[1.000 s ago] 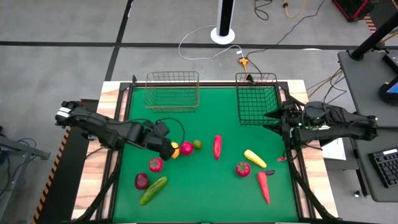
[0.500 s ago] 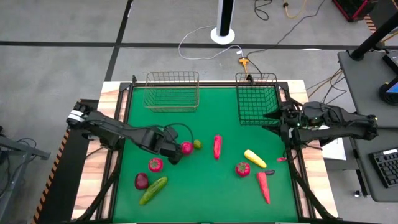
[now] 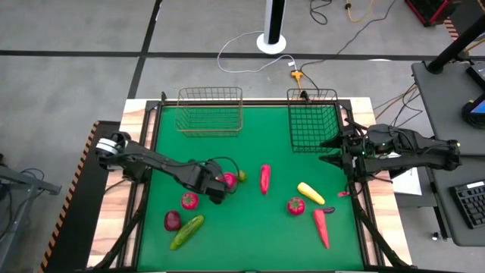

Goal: Sort produce into baskets
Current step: Put the yellow lemon into the black wire basket

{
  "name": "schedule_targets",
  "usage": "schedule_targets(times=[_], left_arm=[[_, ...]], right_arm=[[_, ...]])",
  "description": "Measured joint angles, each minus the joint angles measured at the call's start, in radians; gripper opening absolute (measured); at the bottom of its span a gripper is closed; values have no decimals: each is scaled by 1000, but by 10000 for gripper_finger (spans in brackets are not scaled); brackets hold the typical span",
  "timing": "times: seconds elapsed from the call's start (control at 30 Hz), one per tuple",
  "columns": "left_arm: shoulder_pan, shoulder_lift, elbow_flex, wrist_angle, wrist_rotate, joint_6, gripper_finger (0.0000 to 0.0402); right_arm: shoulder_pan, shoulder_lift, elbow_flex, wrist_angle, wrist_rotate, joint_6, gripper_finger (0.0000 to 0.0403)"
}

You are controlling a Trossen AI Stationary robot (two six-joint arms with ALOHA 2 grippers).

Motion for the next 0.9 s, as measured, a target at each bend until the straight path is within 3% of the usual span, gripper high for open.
schedule_targets(times=[0.37, 0.9], left_arm=[[0, 71, -1, 17, 23, 26, 344], [0, 73, -5, 24, 34, 37, 258]], right_arm=[[0, 0, 0, 0, 0, -3, 327], [0, 0, -1, 0, 2, -4, 327]])
